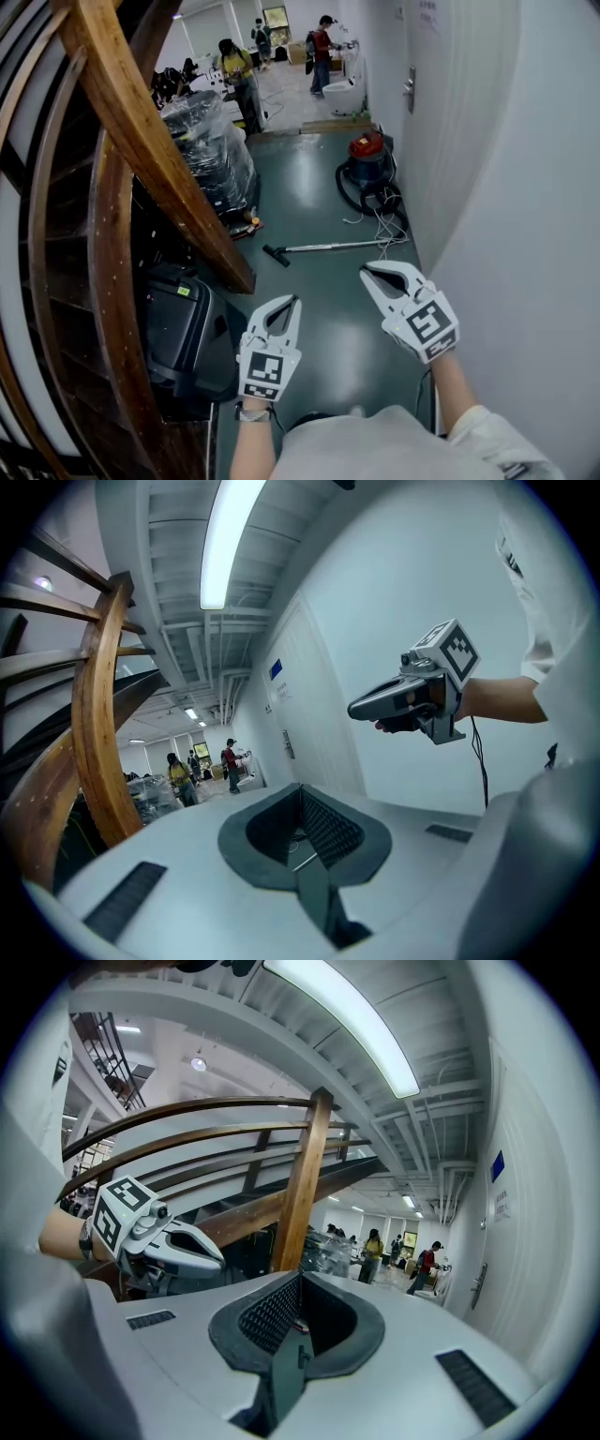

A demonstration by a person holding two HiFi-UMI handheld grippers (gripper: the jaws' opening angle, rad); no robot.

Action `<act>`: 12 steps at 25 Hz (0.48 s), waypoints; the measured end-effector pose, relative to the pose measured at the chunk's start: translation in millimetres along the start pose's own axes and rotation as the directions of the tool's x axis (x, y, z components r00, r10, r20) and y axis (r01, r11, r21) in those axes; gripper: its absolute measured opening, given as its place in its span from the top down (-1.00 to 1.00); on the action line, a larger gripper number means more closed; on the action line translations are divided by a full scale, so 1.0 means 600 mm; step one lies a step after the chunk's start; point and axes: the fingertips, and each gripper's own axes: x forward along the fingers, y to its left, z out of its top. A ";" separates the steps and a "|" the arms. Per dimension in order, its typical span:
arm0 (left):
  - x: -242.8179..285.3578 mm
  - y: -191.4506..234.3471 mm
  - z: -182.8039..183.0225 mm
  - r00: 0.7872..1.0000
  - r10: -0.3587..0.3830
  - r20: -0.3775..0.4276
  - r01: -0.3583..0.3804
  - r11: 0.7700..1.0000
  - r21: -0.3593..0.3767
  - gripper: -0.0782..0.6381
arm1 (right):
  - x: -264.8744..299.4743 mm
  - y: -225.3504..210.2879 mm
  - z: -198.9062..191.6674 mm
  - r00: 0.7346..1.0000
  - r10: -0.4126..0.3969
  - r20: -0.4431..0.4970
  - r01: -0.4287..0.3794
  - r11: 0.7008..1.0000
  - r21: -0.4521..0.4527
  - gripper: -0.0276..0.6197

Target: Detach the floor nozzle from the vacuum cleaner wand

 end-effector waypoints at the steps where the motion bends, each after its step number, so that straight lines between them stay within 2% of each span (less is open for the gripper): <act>1: 0.003 -0.007 -0.001 1.000 -0.004 -0.004 0.004 1.000 -0.001 0.77 | -0.002 -0.002 -0.010 1.000 0.007 -0.013 -0.007 1.000 0.003 0.82; 7: 0.022 -0.022 -0.011 1.000 -0.014 -0.019 0.014 1.000 -0.011 0.77 | -0.005 -0.023 -0.045 0.998 -0.005 -0.056 0.008 0.999 0.038 0.82; 12: 0.049 0.008 -0.017 1.000 -0.009 -0.008 0.009 1.000 -0.017 0.77 | 0.028 -0.038 -0.051 0.998 0.002 -0.060 -0.001 1.000 0.020 0.82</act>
